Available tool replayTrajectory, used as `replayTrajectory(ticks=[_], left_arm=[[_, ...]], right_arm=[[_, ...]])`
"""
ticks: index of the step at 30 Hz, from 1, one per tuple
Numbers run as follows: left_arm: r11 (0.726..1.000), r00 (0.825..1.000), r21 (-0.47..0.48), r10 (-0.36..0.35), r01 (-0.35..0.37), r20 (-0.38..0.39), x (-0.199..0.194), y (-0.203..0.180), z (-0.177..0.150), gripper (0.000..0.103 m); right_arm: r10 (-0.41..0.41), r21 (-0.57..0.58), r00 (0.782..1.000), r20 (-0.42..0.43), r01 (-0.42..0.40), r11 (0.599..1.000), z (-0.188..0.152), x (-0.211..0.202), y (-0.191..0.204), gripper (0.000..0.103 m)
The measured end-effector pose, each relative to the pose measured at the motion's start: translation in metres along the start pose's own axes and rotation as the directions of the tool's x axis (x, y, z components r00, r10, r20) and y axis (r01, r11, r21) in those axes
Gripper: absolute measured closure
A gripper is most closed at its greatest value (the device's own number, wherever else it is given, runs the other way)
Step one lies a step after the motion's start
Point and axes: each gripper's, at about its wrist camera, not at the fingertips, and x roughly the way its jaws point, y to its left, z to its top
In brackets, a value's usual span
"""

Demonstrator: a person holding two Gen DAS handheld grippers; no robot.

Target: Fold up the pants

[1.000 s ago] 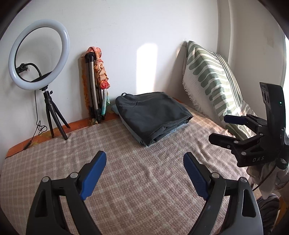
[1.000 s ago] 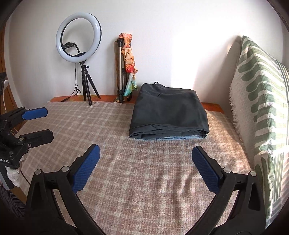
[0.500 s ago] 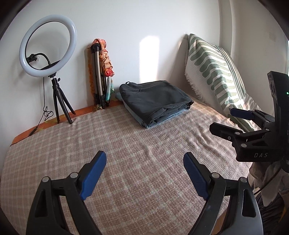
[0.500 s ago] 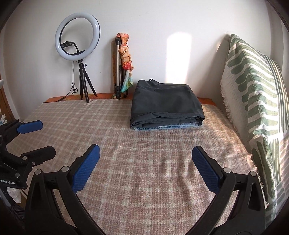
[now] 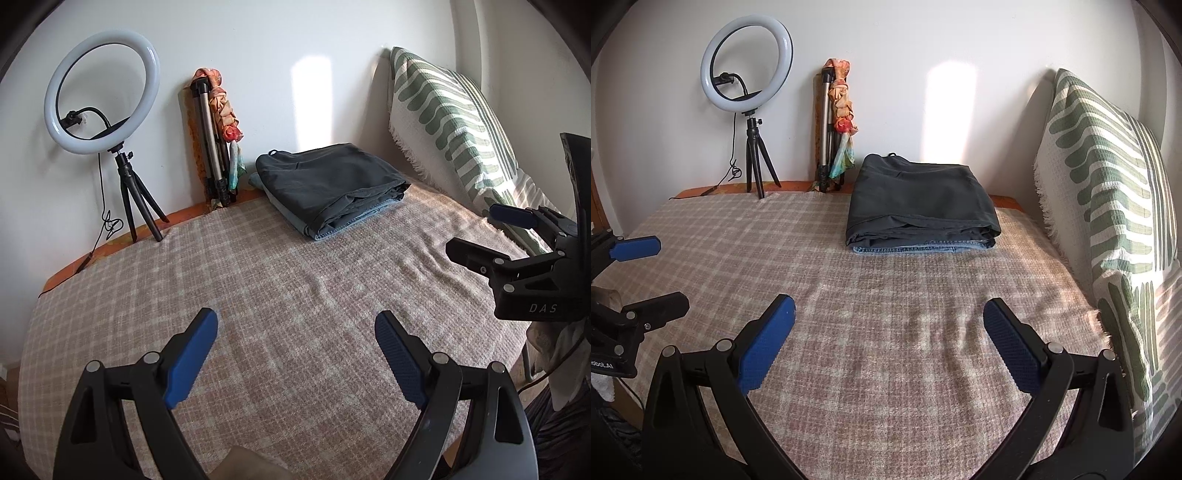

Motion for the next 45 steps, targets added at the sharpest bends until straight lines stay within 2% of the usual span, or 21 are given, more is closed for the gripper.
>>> replayTrajectory(ticks=[4,9,17,45], left_arm=[[0.998,0.998,0.012,0.056,-0.056,0.002,0.000,-0.001,-0.002,0.016],[0.999,1.000,-0.049,0.012,-0.013,-0.023,0.000,0.007,0.000,0.016],[0.996,0.997,-0.074,0.036,-0.041,-0.068,0.006,0.012,0.001,0.016],[0.993,0.996,-0.105,0.053,-0.060,-0.074,0.006,0.013,0.001,0.016]], right_arm=[[0.002,0.012,1.000,0.002,-0.002,1.000,0.002,0.001,-0.001,0.000],[0.003,0.011,1.000,0.001,-0.003,1.000,0.002,0.002,0.000,0.000],[0.012,0.009,1.000,-0.001,-0.012,1.000,0.003,0.007,-0.002,0.000],[0.023,0.011,1.000,-0.018,-0.022,1.000,0.000,0.011,0.002,0.000]])
